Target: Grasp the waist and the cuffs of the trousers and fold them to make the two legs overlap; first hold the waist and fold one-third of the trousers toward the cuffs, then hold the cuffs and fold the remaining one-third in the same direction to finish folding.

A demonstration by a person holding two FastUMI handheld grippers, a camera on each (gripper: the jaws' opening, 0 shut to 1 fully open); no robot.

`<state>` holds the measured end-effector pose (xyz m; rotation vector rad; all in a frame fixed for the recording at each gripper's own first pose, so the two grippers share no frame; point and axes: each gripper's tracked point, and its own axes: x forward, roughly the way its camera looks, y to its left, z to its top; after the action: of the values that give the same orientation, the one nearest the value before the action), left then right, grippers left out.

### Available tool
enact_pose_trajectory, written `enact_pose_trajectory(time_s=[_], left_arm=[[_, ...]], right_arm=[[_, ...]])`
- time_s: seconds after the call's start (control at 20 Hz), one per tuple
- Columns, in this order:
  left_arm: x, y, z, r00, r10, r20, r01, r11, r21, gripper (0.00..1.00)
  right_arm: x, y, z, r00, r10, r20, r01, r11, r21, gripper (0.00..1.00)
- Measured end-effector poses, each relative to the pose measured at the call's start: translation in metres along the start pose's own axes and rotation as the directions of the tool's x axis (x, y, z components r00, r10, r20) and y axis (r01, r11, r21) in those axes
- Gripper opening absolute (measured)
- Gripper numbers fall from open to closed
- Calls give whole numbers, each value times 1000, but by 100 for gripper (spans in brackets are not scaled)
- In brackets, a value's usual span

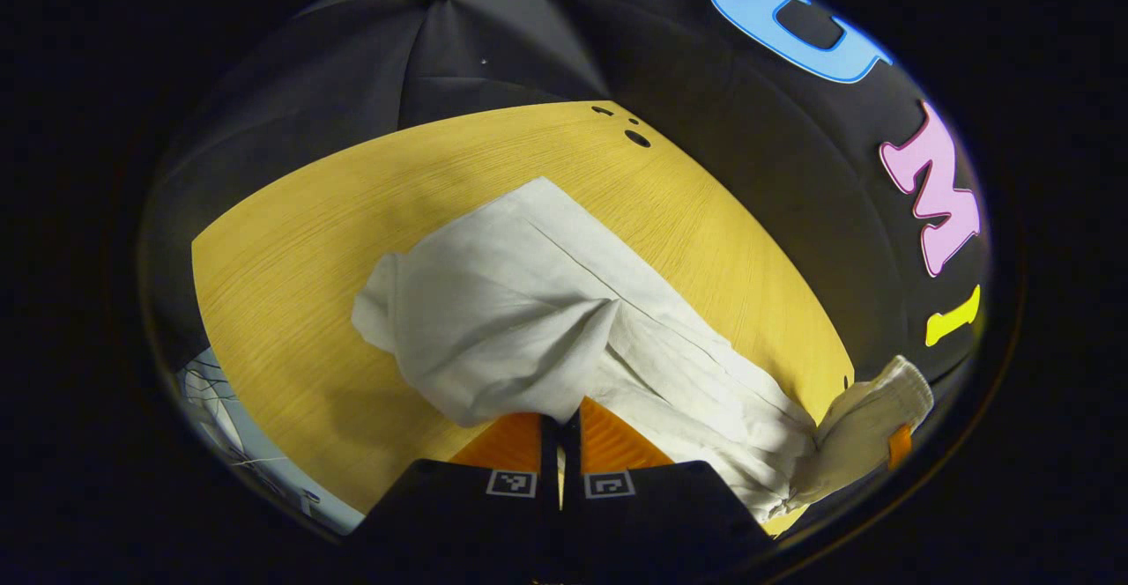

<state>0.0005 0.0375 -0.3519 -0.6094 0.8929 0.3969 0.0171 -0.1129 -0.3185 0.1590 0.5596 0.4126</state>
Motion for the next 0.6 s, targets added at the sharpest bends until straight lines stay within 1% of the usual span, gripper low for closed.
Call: enact_pose_trajectory(time_s=[0.15,0.25,0.3,0.35,0.4,0.45,0.5,0.55,0.6], left_arm=[[1,3,-1,1000,13,-9,-13,1000,9,6],[2,4,-3,1000,21,-15,-21,1000,14,5],[3,4,-4,1000,25,-18,-25,1000,17,5],[4,5,-4,999,28,-23,-28,999,19,5],[5,5,-5,999,31,-27,-30,999,20,5],[5,6,-5,999,33,-30,-33,999,20,6],[7,6,-7,999,35,-35,-35,999,19,5],[8,8,-7,999,35,-38,-35,999,19,6],[9,7,-7,999,36,-41,-35,999,19,6]], right_arm=[[-5,3,-22,995,38,-95,-46,995,-84,9],[-7,9,-33,986,66,-150,-82,991,-104,10],[-8,13,-37,981,89,-172,-107,989,-99,10],[-10,20,-45,969,126,-212,-145,986,-80,12],[-15,25,-52,955,160,-251,-179,982,-55,19],[-18,31,-58,942,186,-278,-202,979,-28,22],[-22,38,-60,931,215,-293,-222,975,9,14],[-27,50,-59,915,266,-303,-256,964,71,21],[-27,66,-62,904,306,-297,-279,951,132,59]])
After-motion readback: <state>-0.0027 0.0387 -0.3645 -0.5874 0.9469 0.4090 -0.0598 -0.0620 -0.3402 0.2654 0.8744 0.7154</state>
